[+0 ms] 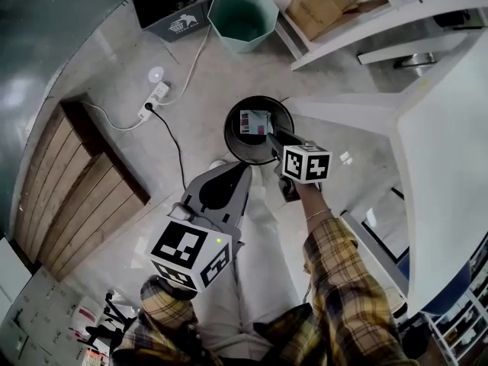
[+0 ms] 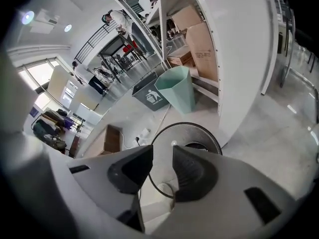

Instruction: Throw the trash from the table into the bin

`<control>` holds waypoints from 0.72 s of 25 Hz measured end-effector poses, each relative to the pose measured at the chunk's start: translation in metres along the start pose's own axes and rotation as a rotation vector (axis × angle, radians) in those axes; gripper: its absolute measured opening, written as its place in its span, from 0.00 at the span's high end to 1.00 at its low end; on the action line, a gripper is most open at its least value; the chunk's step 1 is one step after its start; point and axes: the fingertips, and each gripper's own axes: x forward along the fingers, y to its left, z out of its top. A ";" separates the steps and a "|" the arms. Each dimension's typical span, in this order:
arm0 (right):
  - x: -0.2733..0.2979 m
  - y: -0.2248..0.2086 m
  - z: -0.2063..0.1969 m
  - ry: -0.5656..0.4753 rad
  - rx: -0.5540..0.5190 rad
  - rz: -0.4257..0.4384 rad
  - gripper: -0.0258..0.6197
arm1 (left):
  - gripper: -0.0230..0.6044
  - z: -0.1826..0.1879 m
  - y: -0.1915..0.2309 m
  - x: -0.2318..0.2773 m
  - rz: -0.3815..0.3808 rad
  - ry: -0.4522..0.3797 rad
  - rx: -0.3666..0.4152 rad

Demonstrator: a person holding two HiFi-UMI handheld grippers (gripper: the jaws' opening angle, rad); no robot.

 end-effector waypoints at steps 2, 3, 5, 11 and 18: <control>-0.022 0.016 0.005 0.006 -0.010 0.008 0.79 | 0.95 0.017 -0.013 -0.012 0.002 -0.010 0.004; -0.033 0.024 0.009 0.005 -0.015 0.012 0.79 | 0.95 0.026 -0.020 -0.018 0.002 -0.017 0.007; -0.056 0.039 0.021 -0.007 -0.029 0.020 0.79 | 0.95 0.044 -0.034 -0.029 0.002 -0.036 0.011; -0.139 0.089 0.046 -0.049 -0.028 0.089 0.80 | 0.95 0.080 -0.075 -0.065 0.000 -0.053 0.016; -0.248 0.156 0.090 -0.111 -0.112 0.188 0.80 | 0.95 0.143 -0.131 -0.101 -0.021 -0.093 0.076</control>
